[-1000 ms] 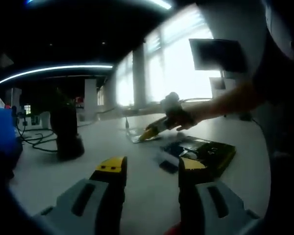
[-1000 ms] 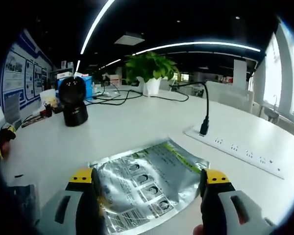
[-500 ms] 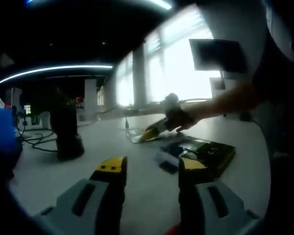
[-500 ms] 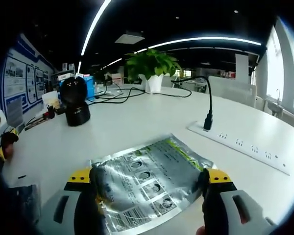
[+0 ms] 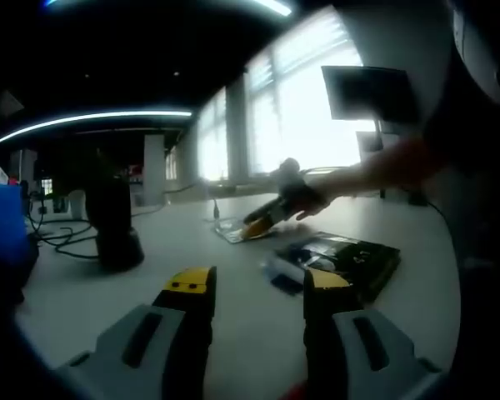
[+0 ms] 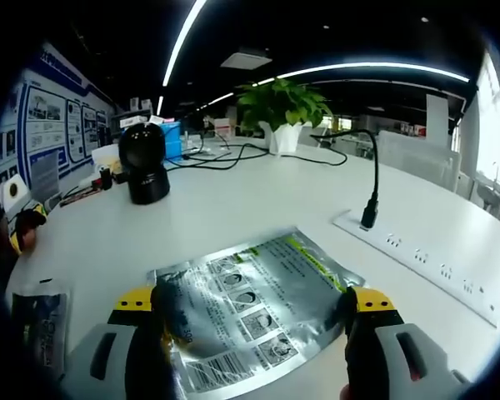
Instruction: Clip sheet goods on table flip sheet goods clip sheet goods scan sheet goods put sheet goods back to table
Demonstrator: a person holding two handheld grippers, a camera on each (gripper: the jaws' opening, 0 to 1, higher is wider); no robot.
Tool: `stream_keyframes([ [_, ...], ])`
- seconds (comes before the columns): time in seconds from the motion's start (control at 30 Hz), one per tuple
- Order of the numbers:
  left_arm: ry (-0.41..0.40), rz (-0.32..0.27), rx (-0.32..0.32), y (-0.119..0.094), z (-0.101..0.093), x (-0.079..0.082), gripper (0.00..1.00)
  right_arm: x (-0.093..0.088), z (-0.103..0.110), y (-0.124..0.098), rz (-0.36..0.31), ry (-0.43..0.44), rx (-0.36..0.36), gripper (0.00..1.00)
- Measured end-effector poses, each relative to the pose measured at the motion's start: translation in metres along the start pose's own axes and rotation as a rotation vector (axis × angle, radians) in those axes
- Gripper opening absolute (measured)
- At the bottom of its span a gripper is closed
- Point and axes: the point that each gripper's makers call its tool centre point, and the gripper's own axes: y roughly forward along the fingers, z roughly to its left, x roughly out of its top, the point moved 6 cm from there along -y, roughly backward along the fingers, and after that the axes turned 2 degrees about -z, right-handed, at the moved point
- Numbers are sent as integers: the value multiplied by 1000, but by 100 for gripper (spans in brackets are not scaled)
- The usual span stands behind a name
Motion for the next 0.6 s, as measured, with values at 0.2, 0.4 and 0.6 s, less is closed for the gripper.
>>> stream_keyframes([
  [0.2,-4,1,3,1,2,0,35,0,-1,-1,3,-21,44,84],
  [0.4,-5,3,2,1,2,0,35,0,1,-1,2,-20,42,84],
  [0.6,-3,3,3,0,1,0,35,11,9,-9,-33,4,35,86],
])
